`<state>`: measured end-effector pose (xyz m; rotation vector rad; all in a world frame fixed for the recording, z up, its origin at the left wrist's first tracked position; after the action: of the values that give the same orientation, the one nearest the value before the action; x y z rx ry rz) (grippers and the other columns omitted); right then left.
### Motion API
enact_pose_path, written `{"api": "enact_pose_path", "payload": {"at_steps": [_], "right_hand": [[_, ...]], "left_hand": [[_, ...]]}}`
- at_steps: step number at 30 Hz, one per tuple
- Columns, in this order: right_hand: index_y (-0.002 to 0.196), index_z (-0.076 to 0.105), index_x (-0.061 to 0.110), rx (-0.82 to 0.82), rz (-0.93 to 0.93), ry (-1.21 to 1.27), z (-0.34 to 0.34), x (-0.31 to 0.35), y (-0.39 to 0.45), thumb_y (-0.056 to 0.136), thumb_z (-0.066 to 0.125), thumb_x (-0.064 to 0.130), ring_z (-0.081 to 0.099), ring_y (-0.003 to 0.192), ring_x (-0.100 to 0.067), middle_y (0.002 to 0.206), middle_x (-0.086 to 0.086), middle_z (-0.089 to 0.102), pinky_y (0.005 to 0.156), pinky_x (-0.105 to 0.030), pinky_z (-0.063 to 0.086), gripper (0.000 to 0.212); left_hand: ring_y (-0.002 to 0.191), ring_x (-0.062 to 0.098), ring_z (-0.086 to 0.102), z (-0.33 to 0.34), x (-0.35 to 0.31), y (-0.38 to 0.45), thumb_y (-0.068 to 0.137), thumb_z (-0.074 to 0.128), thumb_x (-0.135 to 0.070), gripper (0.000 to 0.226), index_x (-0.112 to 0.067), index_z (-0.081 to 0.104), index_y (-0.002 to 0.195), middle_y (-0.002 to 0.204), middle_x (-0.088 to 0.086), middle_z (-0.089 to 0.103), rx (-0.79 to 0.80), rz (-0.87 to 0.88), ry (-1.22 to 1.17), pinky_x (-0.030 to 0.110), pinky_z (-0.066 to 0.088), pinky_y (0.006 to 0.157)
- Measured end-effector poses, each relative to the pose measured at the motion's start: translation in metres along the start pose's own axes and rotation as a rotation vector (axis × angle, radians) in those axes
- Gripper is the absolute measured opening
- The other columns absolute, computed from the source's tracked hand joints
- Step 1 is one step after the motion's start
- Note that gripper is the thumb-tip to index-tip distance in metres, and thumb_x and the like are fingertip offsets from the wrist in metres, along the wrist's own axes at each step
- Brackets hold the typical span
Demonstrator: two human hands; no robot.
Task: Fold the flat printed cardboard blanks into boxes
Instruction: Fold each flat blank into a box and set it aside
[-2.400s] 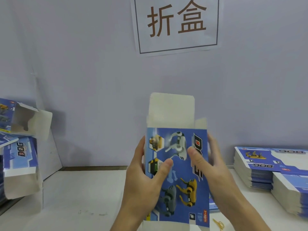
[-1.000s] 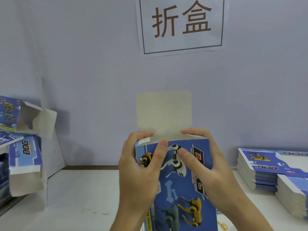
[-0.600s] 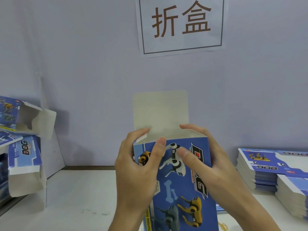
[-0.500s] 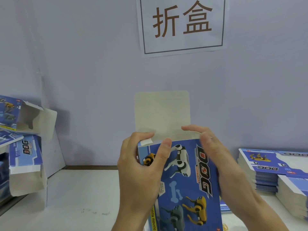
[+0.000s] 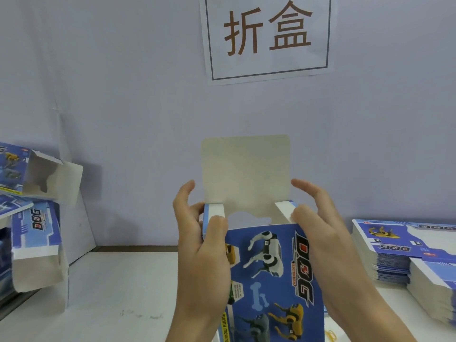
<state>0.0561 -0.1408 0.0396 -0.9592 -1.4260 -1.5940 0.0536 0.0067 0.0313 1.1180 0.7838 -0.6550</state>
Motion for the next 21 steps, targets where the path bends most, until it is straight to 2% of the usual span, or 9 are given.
{"api": "enact_pose_path", "payload": {"at_steps": [3, 5, 6, 8, 12, 15, 17, 19, 21], "right_hand": [[0.128, 0.044, 0.06, -0.005, -0.002, -0.043, -0.002, 0.002, 0.0, 0.095, 0.049, 0.032, 0.059, 0.058, -0.02, 0.056, 0.009, 0.052, 0.057, -0.032, 0.054, 0.044], [0.117, 0.05, 0.064, 0.013, -0.005, -0.059, 0.001, 0.007, -0.001, 0.084, 0.05, 0.041, 0.065, 0.065, -0.034, 0.067, 0.004, 0.066, 0.062, -0.041, 0.059, 0.041], [0.109, 0.054, 0.063, 0.018, -0.004, -0.054, 0.002, 0.009, -0.002, 0.077, 0.047, 0.042, 0.065, 0.07, -0.04, 0.075, -0.004, 0.07, 0.065, -0.048, 0.059, 0.04], [0.099, 0.057, 0.058, 0.013, -0.006, -0.026, 0.003, 0.01, -0.002, 0.071, 0.044, 0.039, 0.057, 0.064, -0.042, 0.078, -0.015, 0.067, 0.059, -0.052, 0.055, 0.035], [0.096, 0.059, 0.045, -0.004, -0.023, 0.02, 0.004, 0.005, -0.002, 0.072, 0.045, 0.033, 0.054, 0.06, -0.03, 0.082, -0.022, 0.064, 0.052, -0.04, 0.047, 0.03], [0.09, 0.061, 0.034, -0.023, -0.078, 0.012, 0.005, 0.003, -0.002, 0.075, 0.044, 0.033, 0.051, 0.06, -0.03, 0.082, -0.021, 0.062, 0.053, -0.04, 0.042, 0.023], [0.084, 0.061, 0.029, -0.042, -0.138, -0.016, 0.0, -0.001, 0.0, 0.077, 0.043, 0.033, 0.054, 0.058, -0.024, 0.075, -0.013, 0.065, 0.049, -0.031, 0.042, 0.02], [0.08, 0.063, 0.024, -0.006, -0.168, 0.058, -0.004, -0.006, 0.001, 0.078, 0.041, 0.032, 0.06, 0.057, -0.018, 0.071, -0.007, 0.068, 0.046, -0.025, 0.044, 0.024], [0.084, 0.066, 0.017, 0.058, -0.096, 0.246, -0.003, -0.007, -0.002, 0.078, 0.039, 0.035, 0.068, 0.066, -0.026, 0.083, -0.011, 0.075, 0.051, -0.033, 0.05, 0.034]], "left_hand": [[0.067, -0.002, 0.058, 0.001, 0.003, 0.0, 0.1, 0.044, -0.018, 0.05, -0.056, 0.043, 0.132, 0.095, -0.021, 0.065, 0.036, -0.015, 0.018, 0.053, 0.058, 0.072], [0.071, -0.002, 0.06, 0.001, 0.001, 0.001, 0.097, 0.048, -0.017, 0.044, -0.052, 0.053, 0.125, 0.095, -0.02, 0.067, 0.077, 0.024, 0.022, 0.029, 0.059, 0.063], [0.071, -0.001, 0.061, 0.001, 0.0, 0.002, 0.095, 0.05, -0.016, 0.043, -0.052, 0.056, 0.117, 0.094, -0.019, 0.068, 0.088, 0.032, 0.016, 0.023, 0.056, 0.06], [0.07, 0.01, 0.057, 0.001, -0.002, 0.003, 0.086, 0.054, -0.02, 0.037, -0.053, 0.059, 0.102, 0.091, -0.013, 0.068, 0.089, 0.012, -0.004, 0.035, 0.051, 0.062], [0.075, 0.02, 0.05, 0.001, -0.003, 0.001, 0.078, 0.05, -0.028, 0.023, -0.044, 0.06, 0.092, 0.084, -0.005, 0.065, 0.053, 0.021, -0.017, 0.053, 0.05, 0.061], [0.071, 0.017, 0.05, 0.001, -0.003, 0.0, 0.082, 0.052, -0.031, 0.009, -0.031, 0.06, 0.087, 0.078, 0.004, 0.056, 0.026, 0.086, -0.025, 0.034, 0.049, 0.053], [0.064, 0.009, 0.054, 0.002, -0.001, -0.001, 0.084, 0.05, -0.031, 0.021, -0.016, 0.06, 0.094, 0.078, 0.008, 0.056, 0.001, 0.136, -0.027, 0.019, 0.047, 0.049], [0.07, 0.007, 0.063, 0.001, 0.001, -0.001, 0.086, 0.043, -0.029, 0.03, -0.006, 0.058, 0.095, 0.084, 0.008, 0.063, -0.008, 0.144, -0.111, 0.02, 0.05, 0.05], [0.087, 0.02, 0.07, -0.002, 0.003, -0.001, 0.086, 0.038, -0.029, 0.033, -0.004, 0.059, 0.091, 0.101, 0.009, 0.071, -0.022, 0.136, -0.197, 0.029, 0.056, 0.063]]}}
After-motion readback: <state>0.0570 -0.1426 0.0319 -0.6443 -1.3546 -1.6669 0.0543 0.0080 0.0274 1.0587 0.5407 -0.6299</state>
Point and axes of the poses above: each hand's wrist, its own y-axis towards the middle knuckle, its own z-axis out of the palm, x = y × z, the point moved 2 cm from there along y, towards the middle knuckle
